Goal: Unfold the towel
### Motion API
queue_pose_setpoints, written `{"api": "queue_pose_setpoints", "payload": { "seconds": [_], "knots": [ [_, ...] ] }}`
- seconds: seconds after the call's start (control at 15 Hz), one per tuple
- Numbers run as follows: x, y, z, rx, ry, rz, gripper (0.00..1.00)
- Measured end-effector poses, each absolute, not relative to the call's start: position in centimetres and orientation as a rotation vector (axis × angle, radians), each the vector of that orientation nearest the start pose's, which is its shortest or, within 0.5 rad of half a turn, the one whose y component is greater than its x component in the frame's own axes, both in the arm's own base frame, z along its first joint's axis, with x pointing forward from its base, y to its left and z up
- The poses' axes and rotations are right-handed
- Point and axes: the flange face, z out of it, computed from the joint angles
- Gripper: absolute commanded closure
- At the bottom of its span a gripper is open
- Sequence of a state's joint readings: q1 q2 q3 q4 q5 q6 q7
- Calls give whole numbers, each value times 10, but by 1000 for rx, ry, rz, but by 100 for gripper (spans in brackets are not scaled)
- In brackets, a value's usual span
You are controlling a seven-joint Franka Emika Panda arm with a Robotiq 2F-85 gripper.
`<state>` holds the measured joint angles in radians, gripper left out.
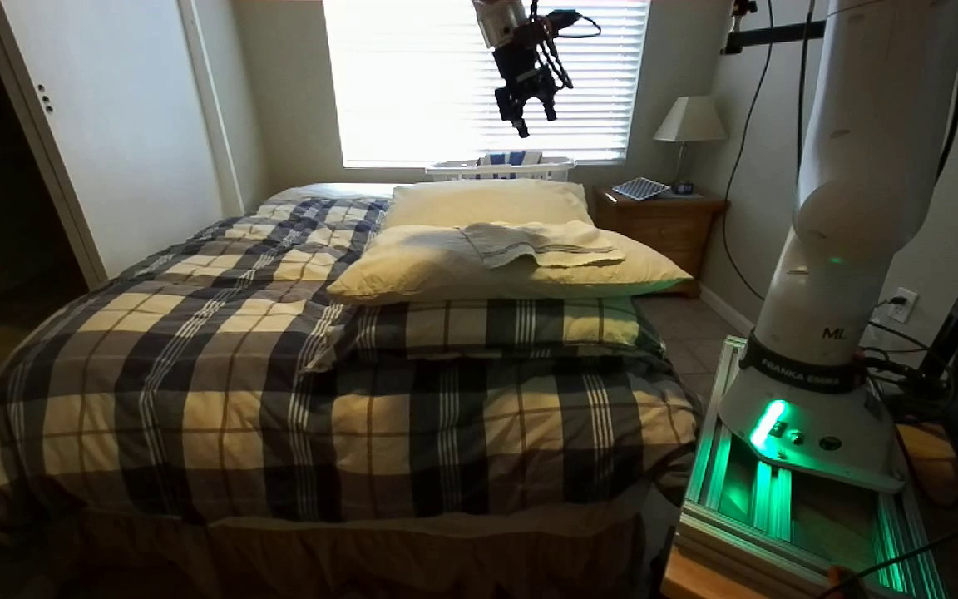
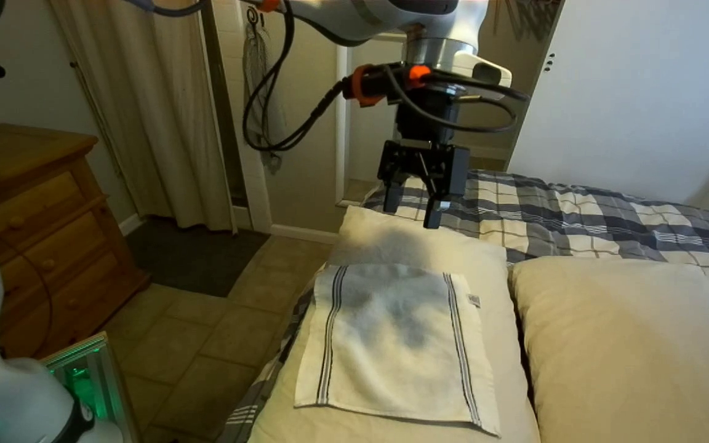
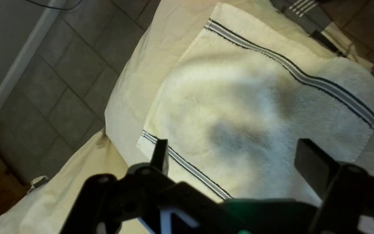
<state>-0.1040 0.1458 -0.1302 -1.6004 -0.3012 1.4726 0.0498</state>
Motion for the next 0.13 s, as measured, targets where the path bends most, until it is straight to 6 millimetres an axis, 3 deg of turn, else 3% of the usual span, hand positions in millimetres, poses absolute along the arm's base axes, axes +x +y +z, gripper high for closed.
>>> {"api": "queue_pose_setpoints", "payload": {
  "seconds": [0.13],
  "knots": [
    [557, -163, 526, -3365, 464, 518, 0]
  ]
}}
